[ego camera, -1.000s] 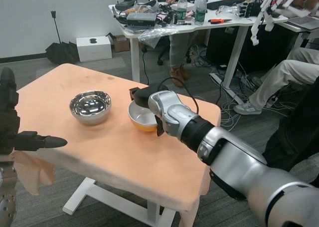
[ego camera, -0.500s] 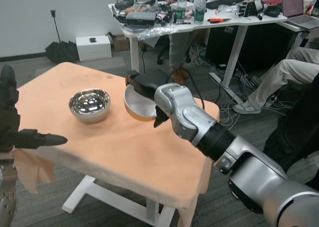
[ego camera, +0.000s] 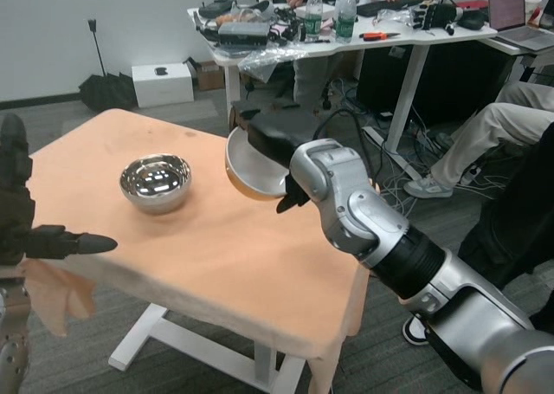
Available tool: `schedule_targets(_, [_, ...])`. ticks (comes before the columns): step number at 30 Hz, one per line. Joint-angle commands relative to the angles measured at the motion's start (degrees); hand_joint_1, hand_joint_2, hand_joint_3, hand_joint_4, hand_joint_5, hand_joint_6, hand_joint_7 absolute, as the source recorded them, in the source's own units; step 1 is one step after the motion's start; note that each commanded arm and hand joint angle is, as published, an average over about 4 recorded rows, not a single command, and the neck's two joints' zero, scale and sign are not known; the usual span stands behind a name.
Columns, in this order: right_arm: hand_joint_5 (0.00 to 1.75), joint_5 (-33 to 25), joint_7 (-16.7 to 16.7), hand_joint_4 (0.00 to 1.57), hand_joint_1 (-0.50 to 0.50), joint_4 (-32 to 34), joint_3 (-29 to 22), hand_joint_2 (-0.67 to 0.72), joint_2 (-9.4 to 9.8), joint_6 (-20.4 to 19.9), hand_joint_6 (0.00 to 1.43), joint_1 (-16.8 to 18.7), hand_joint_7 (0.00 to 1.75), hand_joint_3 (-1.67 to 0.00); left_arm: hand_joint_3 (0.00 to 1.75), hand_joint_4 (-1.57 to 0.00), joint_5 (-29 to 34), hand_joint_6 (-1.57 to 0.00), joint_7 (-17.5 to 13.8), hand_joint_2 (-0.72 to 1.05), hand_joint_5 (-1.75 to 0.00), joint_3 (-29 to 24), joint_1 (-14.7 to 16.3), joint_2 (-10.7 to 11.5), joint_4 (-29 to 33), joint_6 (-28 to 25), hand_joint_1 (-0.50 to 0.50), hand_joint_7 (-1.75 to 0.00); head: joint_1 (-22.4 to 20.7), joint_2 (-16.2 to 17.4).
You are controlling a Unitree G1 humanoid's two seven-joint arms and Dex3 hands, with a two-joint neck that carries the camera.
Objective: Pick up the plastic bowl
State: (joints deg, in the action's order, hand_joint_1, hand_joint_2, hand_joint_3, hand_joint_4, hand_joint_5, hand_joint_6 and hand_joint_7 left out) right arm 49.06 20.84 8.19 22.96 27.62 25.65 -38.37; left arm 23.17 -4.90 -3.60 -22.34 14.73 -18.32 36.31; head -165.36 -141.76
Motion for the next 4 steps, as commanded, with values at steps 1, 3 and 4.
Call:
schedule_targets(1, [1.55,1.21,0.48,1.12,-0.5,3.24,-1.69,-0.6,1.12,0.94,1.06,1.68,1.66,-1.59,0.04,0.0,0.03,0.0,-0.06,-0.1,0.0,-0.31,0.32,0.48,-0.53,0.08,-0.5,0.0,0.53,-3.82])
schedule_targets(3, [1.55,1.25,0.67,1.11,-0.5,4.98,-2.05,-0.6,1.45,1.4,1.06,2.38,1.66,-1.59,0.07,0.0,0.03,0.0,-0.3,-0.1,0.0,-0.09,0.14,0.5,-0.57,0.1,-0.5,0.0,-0.37,-9.4])
schedule_targets(4, [1.55,1.27,0.72,1.11,-0.5,5.35,-2.1,-0.6,1.53,1.54,1.06,2.51,1.65,-1.59,0.06,0.0,0.03,0.0,-0.37,-0.1,0.0,-0.03,0.1,0.51,-0.57,0.1,-0.5,0.0,-0.69,-11.11])
